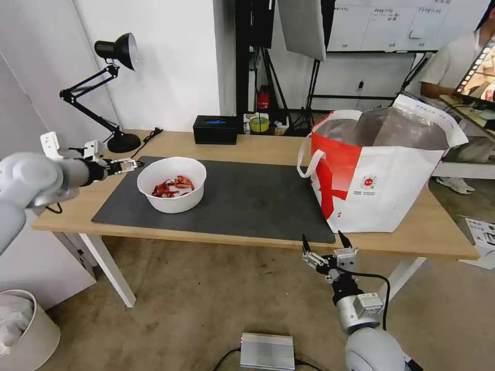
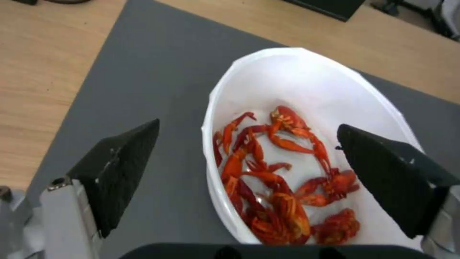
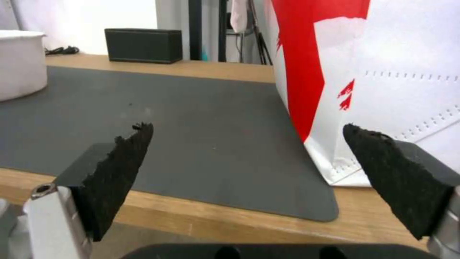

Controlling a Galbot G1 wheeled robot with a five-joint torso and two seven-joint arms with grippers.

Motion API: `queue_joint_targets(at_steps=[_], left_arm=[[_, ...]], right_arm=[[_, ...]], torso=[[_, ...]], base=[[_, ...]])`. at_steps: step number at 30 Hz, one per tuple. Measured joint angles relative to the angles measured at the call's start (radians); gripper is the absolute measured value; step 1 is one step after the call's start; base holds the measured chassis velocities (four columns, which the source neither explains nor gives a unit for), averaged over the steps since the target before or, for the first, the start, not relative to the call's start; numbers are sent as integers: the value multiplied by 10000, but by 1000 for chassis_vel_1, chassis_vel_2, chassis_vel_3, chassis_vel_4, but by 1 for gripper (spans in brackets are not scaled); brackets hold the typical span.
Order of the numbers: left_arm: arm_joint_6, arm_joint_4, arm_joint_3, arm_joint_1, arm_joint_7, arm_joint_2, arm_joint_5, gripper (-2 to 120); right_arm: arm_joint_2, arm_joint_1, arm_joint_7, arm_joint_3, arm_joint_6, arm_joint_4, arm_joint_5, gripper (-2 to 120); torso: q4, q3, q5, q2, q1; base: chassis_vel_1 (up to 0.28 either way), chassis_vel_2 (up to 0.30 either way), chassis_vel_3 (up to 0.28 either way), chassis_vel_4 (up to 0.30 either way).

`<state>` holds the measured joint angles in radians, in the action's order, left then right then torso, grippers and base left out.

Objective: Pick up the trash from the table and place it into the takeout bag.

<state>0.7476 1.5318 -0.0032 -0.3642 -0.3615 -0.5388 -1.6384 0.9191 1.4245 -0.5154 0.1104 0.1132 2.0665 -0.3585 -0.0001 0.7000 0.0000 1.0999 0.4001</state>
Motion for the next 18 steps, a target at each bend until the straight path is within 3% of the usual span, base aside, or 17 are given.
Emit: queue_joint_targets(at_steps=[10, 18], left_arm=[[-36, -617, 1178, 470, -513, -494, 309, 100], [-76, -870, 1613, 539, -374, -656, 1000, 100]], right_arm=[[0, 0, 0, 0, 0, 0, 0, 100], [0, 0, 0, 0, -1, 0, 0, 100]], torso=[[1, 0, 0, 0, -1], [2, -1, 0, 1, -1]], base=[[0, 0, 0, 0], [0, 0, 0, 0]])
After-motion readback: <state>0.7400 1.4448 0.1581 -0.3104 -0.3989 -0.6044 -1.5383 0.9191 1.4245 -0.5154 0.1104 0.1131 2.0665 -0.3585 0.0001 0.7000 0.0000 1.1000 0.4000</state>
